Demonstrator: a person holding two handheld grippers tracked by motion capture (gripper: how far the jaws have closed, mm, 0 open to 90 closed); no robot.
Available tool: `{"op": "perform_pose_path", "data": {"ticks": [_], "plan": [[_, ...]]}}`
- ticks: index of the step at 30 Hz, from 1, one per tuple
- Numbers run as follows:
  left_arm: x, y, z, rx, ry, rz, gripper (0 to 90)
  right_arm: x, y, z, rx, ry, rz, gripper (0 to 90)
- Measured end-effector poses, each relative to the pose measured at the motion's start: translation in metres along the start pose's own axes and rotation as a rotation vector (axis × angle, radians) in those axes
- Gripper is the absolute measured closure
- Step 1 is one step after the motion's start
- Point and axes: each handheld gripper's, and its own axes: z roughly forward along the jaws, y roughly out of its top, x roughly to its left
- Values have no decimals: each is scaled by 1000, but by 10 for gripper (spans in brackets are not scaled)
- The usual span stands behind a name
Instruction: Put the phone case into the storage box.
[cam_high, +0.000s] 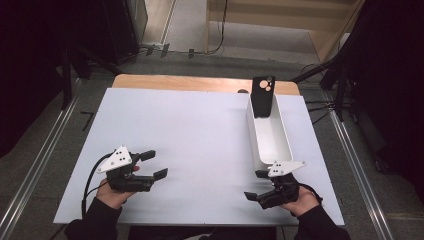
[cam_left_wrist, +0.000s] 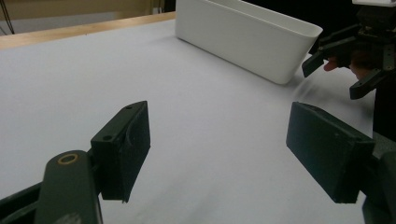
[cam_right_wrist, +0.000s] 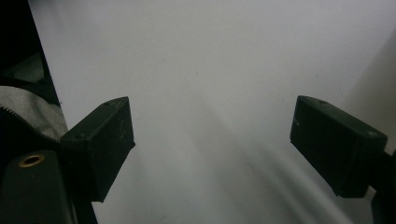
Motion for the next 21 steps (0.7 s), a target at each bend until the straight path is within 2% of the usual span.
{"op": "perform_pose_path", "data": {"ticks": [7,21], "plan": [[1,0,1,1,-2,1,215,-9,-5,0,-9,-3,10,126],[1,-1,1,5,-1,1,215,-10,-6,2,5,-6,-4,126]]}}
